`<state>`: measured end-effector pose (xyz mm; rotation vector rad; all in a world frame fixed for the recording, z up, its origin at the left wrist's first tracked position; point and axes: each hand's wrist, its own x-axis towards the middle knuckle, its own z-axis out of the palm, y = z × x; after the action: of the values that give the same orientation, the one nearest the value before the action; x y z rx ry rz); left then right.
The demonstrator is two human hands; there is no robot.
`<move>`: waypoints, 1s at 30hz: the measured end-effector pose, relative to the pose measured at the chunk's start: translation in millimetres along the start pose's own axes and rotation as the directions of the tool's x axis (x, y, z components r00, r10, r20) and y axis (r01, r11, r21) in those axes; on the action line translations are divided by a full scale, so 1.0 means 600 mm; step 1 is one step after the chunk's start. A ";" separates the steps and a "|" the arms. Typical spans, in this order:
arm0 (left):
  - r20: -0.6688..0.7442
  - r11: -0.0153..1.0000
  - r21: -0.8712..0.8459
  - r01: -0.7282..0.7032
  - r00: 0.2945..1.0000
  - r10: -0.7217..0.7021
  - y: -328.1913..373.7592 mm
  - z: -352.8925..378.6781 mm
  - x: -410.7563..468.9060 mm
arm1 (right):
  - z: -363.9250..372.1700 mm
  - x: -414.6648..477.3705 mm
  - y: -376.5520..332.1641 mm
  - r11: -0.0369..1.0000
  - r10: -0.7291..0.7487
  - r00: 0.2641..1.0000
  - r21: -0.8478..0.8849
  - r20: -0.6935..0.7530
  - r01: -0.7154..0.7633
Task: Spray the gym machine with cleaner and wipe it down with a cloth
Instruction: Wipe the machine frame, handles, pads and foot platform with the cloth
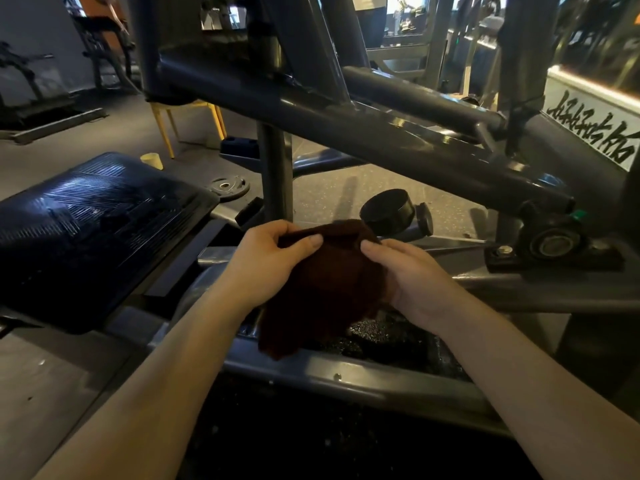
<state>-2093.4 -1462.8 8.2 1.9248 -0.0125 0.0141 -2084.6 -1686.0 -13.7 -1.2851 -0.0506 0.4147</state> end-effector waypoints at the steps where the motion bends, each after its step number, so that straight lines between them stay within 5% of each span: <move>1: -0.001 0.999 -0.018 0.034 0.999 -0.034 -0.003 -0.003 0.001 | 0.003 0.002 0.000 1.000 0.019 1.000 0.014 -0.005 -0.019; 6: 0.058 0.987 -0.014 0.160 0.986 -0.159 -0.024 -0.023 0.004 | 0.007 0.002 -0.001 0.997 0.072 0.997 -0.022 0.019 -0.071; 9: 0.283 0.985 0.097 0.140 0.945 -0.162 -0.036 -0.035 -0.003 | 0.006 0.001 0.004 0.962 0.087 0.996 -0.260 0.007 -0.082; 11: 0.357 0.947 0.320 -0.015 0.928 -0.106 -0.039 -0.029 -0.011 | 0.014 -0.003 0.004 0.790 0.046 0.998 -0.613 0.033 -0.016; 13: 0.353 0.860 0.476 -0.184 0.936 0.006 -0.042 -0.017 -0.013 | 0.018 -0.007 0.007 0.498 -0.009 0.995 -0.863 0.095 0.086; 15: 0.336 0.842 0.490 -0.226 0.940 0.057 -0.050 -0.013 -0.010 | 0.019 -0.006 0.012 0.279 -0.048 0.985 -0.945 0.164 0.171; 16: 0.321 0.843 0.488 -0.227 0.945 0.069 -0.056 -0.013 -0.007 | 0.018 -0.007 0.014 0.248 -0.059 0.983 -0.951 0.173 0.182; 20: 0.240 0.866 0.437 -0.241 0.960 0.146 -0.068 -0.002 0.010 | 0.012 -0.007 0.006 0.304 -0.152 0.982 -0.940 0.110 0.153; 25: 0.130 0.924 0.324 -0.201 0.977 0.167 -0.075 0.031 0.030 | -0.004 -0.030 -0.052 0.703 -0.258 0.954 -0.707 -0.152 0.077; 27: 0.140 0.908 0.380 -0.176 0.981 0.131 -0.089 0.040 0.042 | -0.021 -0.038 -0.089 0.688 -0.360 0.898 -0.722 -0.254 0.072; 30: 0.160 0.857 0.486 -0.174 0.981 0.108 -0.111 0.052 0.057 | -0.042 -0.049 -0.127 0.450 -0.594 0.772 -0.889 -0.226 0.086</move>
<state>-2057.9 -1469.0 -64.7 2.4393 -0.2608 -0.0078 -2084.6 -1735.7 56.1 -2.2908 -0.0763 -0.4492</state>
